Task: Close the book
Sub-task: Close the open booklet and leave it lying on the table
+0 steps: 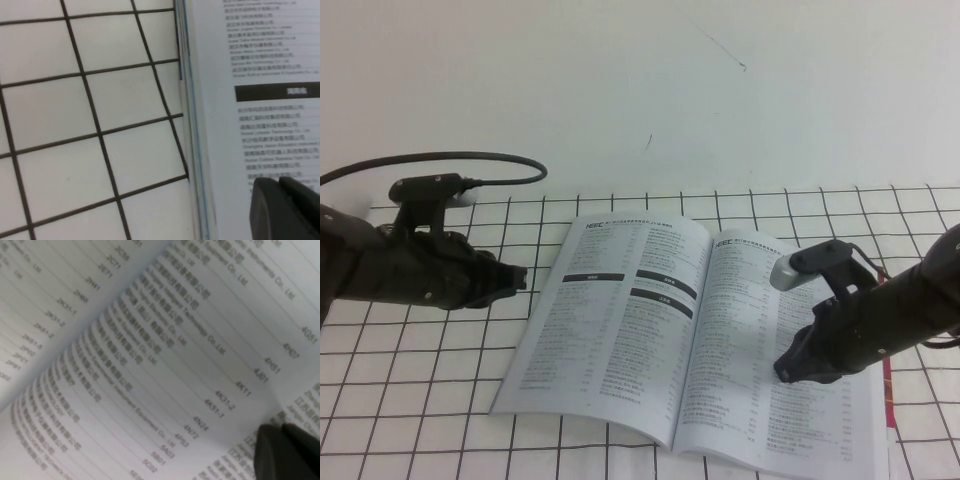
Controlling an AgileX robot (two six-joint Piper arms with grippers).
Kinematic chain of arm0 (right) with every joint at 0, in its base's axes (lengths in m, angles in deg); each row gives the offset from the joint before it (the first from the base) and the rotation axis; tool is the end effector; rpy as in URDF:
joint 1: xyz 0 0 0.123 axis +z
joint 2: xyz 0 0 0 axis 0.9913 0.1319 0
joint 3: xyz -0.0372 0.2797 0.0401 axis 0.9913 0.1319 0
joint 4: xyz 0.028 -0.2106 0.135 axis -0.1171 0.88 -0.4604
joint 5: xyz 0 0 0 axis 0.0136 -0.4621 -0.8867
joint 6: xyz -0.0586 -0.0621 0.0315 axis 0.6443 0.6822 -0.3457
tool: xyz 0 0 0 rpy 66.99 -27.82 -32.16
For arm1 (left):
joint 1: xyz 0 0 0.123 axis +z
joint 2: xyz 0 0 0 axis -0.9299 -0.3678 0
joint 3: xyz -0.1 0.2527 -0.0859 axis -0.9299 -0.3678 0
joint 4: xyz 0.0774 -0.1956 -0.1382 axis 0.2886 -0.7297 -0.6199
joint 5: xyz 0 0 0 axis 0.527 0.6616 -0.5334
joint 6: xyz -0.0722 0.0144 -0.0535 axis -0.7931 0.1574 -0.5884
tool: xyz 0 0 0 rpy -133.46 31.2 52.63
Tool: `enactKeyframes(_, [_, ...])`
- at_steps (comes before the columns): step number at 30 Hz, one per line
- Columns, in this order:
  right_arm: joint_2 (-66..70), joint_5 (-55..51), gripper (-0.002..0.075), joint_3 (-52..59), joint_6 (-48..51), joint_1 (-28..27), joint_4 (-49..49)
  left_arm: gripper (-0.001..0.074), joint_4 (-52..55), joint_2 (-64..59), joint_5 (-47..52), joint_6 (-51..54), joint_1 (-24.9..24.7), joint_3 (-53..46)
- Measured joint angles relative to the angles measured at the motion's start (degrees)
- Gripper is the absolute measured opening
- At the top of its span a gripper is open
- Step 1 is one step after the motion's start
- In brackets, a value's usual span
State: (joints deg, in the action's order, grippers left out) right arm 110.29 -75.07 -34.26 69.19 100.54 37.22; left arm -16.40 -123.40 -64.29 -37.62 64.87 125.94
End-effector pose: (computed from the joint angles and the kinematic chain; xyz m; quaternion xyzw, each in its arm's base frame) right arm 0.3224 0.1403 0.1218 -0.2851 0.9217 0.1910 0.1807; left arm 0.3473 -0.0541 0.2043 0.0451 0.9219 -0.1974 0.3302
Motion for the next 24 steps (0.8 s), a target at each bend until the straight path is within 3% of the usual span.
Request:
enactKeyframes(13, [0.6, -1.8, -0.0003, -0.8, 0.0, -0.4, 0.0, -0.0004, -1.9, -9.6, -2.2, 0.0, -0.1, 0.5])
enactKeyframes(24, [0.6, -2.0, -0.0003, -0.7, 0.0, -0.4, -0.4, -0.0004, -11.7, -10.8, 9.1, -0.1, -0.1, 0.8])
